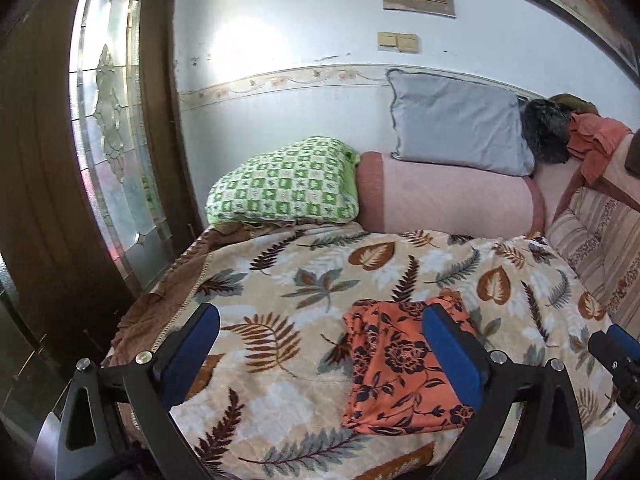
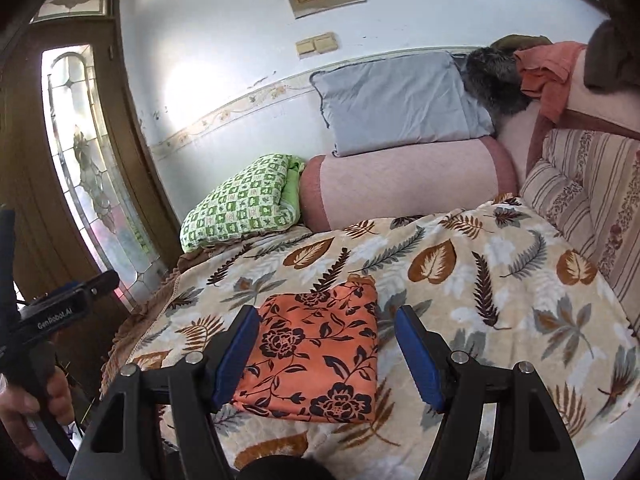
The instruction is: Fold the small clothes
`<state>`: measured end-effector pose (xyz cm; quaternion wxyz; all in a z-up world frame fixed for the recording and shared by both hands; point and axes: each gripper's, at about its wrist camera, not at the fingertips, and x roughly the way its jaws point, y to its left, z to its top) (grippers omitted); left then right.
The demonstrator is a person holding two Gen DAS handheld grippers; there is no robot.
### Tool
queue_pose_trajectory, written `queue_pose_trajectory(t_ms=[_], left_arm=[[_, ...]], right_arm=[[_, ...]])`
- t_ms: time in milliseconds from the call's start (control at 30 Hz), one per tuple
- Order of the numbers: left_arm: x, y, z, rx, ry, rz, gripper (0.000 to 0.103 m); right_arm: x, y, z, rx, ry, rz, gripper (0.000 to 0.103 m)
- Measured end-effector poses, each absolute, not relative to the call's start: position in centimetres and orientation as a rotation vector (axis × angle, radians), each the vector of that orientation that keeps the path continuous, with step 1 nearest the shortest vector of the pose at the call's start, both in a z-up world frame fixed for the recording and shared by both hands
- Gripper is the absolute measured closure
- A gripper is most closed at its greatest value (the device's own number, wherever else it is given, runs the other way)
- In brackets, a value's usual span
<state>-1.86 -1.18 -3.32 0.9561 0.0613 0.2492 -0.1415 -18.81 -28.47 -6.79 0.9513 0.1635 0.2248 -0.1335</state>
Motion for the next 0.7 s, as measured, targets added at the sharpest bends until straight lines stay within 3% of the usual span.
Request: queue_pose_trajectory(t_ms=[700], left_arm=[[-0.1,0.6,-5.0,0.133,0.518,-0.186,0.002]], right_arm=[[-13.4,-24.5,-9.8,0.287,0.533,-0.152,0.029]])
